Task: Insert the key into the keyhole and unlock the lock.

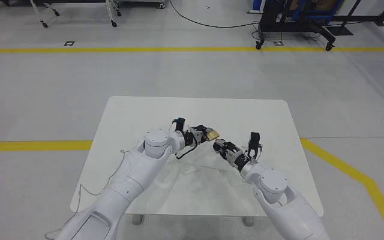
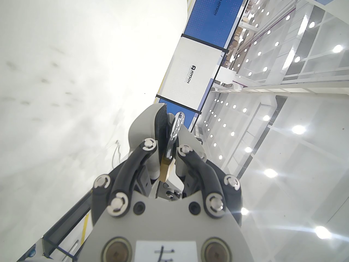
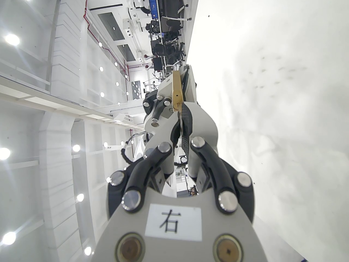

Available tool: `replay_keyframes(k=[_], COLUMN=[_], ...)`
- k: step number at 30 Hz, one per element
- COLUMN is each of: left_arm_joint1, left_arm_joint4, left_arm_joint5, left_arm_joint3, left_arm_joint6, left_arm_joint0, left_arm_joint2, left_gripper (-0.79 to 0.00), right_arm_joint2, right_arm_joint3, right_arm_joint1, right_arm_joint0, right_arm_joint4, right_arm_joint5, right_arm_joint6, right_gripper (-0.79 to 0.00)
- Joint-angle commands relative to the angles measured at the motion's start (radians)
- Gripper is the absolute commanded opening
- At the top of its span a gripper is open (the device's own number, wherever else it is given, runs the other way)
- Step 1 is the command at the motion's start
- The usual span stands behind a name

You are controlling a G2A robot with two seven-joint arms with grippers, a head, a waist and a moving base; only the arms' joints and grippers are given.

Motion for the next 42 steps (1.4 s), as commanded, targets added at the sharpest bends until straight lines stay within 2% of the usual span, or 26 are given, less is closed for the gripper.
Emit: replay_keyframes(k=[1,11,12,13,14,18,19,22,25,26,27,29,30,31,33,36,39,42], left_arm_joint1=[0.0,-0.003,-0.004,-0.004,-0.004,-0.006,-0.006,-0.008,-0.009,-0.009,-0.009,-0.008,-0.008,-0.008,-0.008,-0.009,-0.014,-0.022], left_arm_joint4=[0.003,0.027,0.027,0.027,0.027,0.026,0.027,0.028,0.028,0.036,0.04,0.056,0.062,0.07,0.071,0.051,0.007,-0.022], left_arm_joint5=[-0.002,-0.003,-0.004,-0.004,-0.002,0.002,0.004,0.005,-0.017,-0.035,-0.042,-0.064,-0.076,-0.088,-0.097,-0.066,0.022,0.096], left_arm_joint3=[0.0,-0.004,-0.003,-0.004,-0.003,-0.001,0.0,0.0,-0.003,-0.006,-0.009,-0.017,-0.022,-0.027,-0.033,-0.026,0.013,0.054], left_arm_joint6=[0.0,-0.012,-0.011,-0.012,-0.012,-0.017,-0.017,-0.017,-0.003,0.012,0.016,0.037,0.048,0.056,0.05,-0.016,-0.1,-0.133], left_arm_joint0=[0.001,0.005,0.006,0.007,0.007,0.007,0.007,0.007,0.011,0.014,0.016,0.022,0.026,0.03,0.037,0.033,0.013,-0.011], left_arm_joint2=[-0.002,-0.006,-0.008,-0.009,-0.01,-0.014,-0.015,-0.018,-0.025,-0.029,-0.03,-0.035,-0.037,-0.039,-0.042,-0.04,-0.032,-0.02], left_gripper=[-0.785,-0.785,-0.785,-0.785,-0.785,-0.785,-0.785,-0.785,-0.785,-0.785,-0.785,-0.785,-0.785,-0.785,-0.785,-0.785,-0.785,-0.785], right_arm_joint2=[0.001,0.004,0.005,0.006,0.008,0.024,0.033,0.051,0.073,0.098,0.108,0.152,0.176,0.195,0.232,0.269,0.268,0.236], right_arm_joint3=[-0.002,-0.002,0.0,0.001,0.0,-0.006,-0.005,-0.005,0.001,0.01,0.009,0.018,0.023,0.025,0.029,0.023,0.011,0.003], right_arm_joint1=[-0.001,-0.007,-0.007,-0.007,-0.008,-0.006,-0.005,-0.002,0.003,0.007,0.009,0.016,0.021,0.025,0.031,0.035,0.037,0.038], right_arm_joint0=[0.001,0.006,0.005,0.005,0.004,-0.008,-0.01,-0.02,-0.028,-0.033,-0.038,-0.052,-0.06,-0.068,-0.082,-0.103,-0.115,-0.101], right_arm_joint4=[-0.005,-0.013,-0.011,-0.011,-0.009,0.014,0.015,0.029,0.071,0.076,0.09,0.158,0.167,0.175,0.198,0.217,0.178,0.109], right_arm_joint5=[0.0,0.023,0.022,0.022,0.02,0.013,0.011,0.011,-0.002,-0.015,-0.023,-0.048,-0.058,-0.064,-0.082,-0.154,-0.222,-0.226], right_arm_joint6=[-0.007,-0.018,-0.017,-0.016,-0.012,0.032,0.039,0.074,0.18,0.214,0.241,0.351,0.39,0.428,0.486,0.546,0.571,0.591], right_gripper=[-0.785,-0.785,-0.64,-0.403,-0.308,-0.175,-0.172,-0.286,-0.252,-0.286,-0.342,-0.508,-0.686,-0.785,-0.785,-0.785,-0.785,-0.785])
